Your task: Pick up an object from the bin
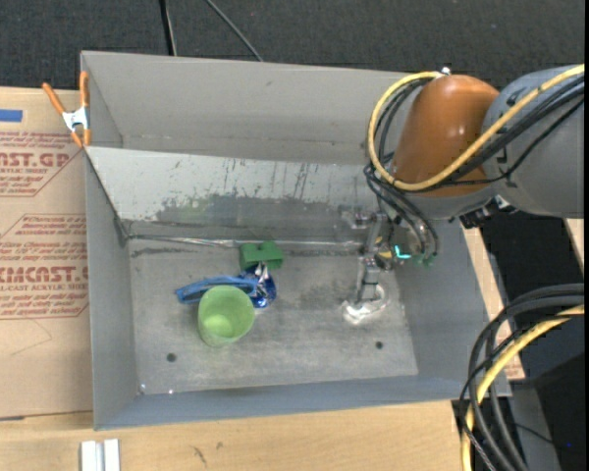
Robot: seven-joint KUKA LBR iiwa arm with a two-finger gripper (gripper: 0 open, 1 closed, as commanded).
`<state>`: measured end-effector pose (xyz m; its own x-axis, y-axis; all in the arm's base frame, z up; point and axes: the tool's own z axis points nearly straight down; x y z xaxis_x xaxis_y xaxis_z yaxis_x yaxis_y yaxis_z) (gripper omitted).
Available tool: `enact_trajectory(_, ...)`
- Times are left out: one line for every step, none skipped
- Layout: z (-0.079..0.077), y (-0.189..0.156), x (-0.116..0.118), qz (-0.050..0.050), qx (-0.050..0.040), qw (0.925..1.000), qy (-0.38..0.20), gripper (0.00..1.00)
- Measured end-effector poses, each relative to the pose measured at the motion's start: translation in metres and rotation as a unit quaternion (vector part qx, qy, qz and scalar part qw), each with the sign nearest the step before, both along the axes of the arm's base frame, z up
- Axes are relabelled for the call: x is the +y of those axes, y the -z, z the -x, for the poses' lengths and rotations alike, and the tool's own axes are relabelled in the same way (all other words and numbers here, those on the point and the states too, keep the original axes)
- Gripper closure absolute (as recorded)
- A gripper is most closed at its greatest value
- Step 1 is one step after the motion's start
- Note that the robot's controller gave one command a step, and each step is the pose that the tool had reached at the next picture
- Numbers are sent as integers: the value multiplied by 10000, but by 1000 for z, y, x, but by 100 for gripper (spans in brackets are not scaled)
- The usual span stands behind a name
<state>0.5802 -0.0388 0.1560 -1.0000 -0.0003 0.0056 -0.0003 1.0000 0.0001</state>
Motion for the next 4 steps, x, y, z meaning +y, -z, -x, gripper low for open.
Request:
enact_trajectory(49,6,-109,2,-26,9792,-2027,0)
enact_trajectory(2,89,-74,-26,-25,9485,-3167,0)
enact_trajectory(1,85,-76,-12,-34,9489,-3155,100)
enact_trajectory(24,-63,-81,13,-69,9443,-3291,100)
